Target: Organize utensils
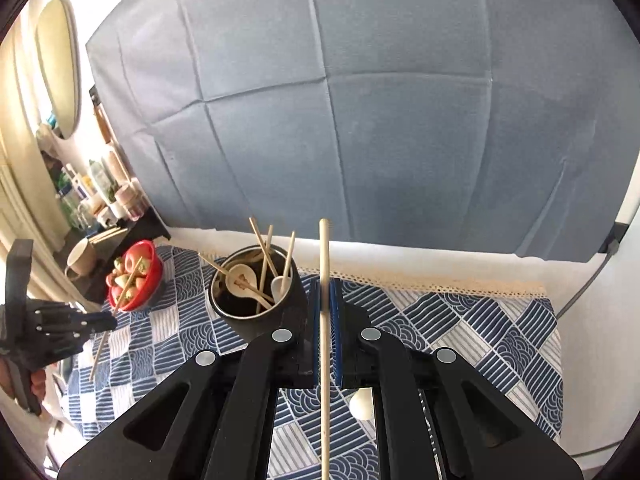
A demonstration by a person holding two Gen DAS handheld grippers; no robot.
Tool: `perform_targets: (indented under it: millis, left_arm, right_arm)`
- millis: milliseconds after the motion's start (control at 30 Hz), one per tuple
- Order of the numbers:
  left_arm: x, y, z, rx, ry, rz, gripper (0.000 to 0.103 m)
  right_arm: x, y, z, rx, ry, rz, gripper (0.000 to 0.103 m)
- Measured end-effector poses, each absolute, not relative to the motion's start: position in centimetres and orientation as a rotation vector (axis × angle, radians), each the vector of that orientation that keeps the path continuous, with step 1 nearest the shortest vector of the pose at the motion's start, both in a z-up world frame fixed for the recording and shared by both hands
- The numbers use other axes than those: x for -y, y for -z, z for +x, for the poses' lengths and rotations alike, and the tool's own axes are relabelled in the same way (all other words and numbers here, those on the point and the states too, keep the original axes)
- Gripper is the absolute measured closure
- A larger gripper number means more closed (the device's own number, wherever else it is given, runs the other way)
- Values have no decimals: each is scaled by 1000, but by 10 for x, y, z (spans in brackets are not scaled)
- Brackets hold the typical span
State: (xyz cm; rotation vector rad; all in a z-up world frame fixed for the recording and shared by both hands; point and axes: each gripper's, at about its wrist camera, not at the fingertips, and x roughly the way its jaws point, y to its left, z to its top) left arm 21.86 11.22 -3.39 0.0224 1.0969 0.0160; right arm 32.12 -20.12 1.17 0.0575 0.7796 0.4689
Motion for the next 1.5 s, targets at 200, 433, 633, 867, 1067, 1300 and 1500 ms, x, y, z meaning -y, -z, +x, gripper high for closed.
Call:
perform_targets:
  millis: [200, 433, 633, 867, 1067, 1300, 1500]
  left_arm:
    - [-105, 15, 238, -1037, -4, 22, 98]
    - [-95, -8, 271, -961, 28, 1, 98]
    - [-82, -18, 294, -890, 68, -42, 98]
    - [-62, -16, 311, -775, 107, -82, 98]
    - [-56, -6, 319, -662, 190, -183, 98]
    - [-55, 14, 325, -569, 278, -261, 98]
    - [-66, 39, 319, -520, 293, -325, 98]
  right_arm:
    - [188, -23, 336, -746, -501, 38, 98]
    - [179, -37, 361, -718, -535, 52, 98]
    - [172, -45, 380, -682, -582, 59, 98]
    - [162, -49, 396, -613, -642, 78, 98]
    - [156, -44, 415, -596, -727, 172, 98]
    - [144, -29, 430, -575, -800, 232, 98]
    - [139, -13, 432, -540, -825, 271, 98]
